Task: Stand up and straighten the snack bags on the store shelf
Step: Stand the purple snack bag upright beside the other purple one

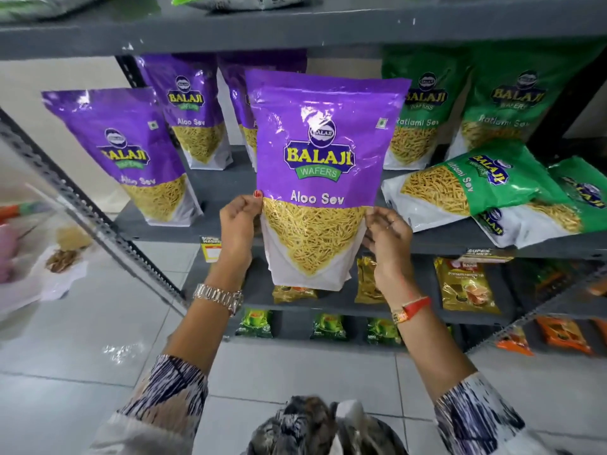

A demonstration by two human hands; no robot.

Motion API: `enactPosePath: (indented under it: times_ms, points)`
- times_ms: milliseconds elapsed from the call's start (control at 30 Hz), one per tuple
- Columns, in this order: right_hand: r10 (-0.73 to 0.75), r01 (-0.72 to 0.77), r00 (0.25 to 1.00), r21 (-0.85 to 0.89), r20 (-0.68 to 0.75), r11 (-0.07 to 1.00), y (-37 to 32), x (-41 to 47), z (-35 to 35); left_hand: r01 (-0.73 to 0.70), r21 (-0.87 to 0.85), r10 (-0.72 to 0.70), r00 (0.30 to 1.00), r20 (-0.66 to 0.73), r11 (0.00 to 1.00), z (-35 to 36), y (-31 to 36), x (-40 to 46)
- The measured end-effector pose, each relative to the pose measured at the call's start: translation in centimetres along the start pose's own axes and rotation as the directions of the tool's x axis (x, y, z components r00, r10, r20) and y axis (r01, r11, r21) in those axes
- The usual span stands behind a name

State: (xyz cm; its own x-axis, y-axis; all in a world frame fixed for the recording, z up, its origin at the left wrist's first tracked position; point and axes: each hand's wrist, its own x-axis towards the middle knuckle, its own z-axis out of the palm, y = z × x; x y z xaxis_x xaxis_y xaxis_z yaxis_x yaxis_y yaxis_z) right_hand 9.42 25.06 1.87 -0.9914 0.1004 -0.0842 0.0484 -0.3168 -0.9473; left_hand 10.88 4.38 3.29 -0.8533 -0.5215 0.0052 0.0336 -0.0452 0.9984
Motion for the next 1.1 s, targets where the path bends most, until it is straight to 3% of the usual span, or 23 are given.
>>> enactPosePath:
  times_ms: [267, 700, 1100]
  points:
    - [0.004, -0.004, 0.999, -0.005, 0.039, 1.0, 1.5, 0.7, 1.2, -0.008, 0.003, 0.008, 1.0, -0.024, 1.0, -1.4, -0.7, -0.2]
    - [-0.058, 0.082, 0.977, -0.108, 0.207, 0.991, 4.4, 8.2, 10.2, 0.097, -0.17, -0.124, 0.98, -0.157, 0.981, -3.8, -2.2, 9.9]
    - [-0.117, 0.143, 0.972, -0.118, 0.202, 0.983, 8.5, 10.8, 14.2, -0.007, -0.253, -0.046, 0.979, -0.201, 0.967, -6.0, -4.6, 14.0]
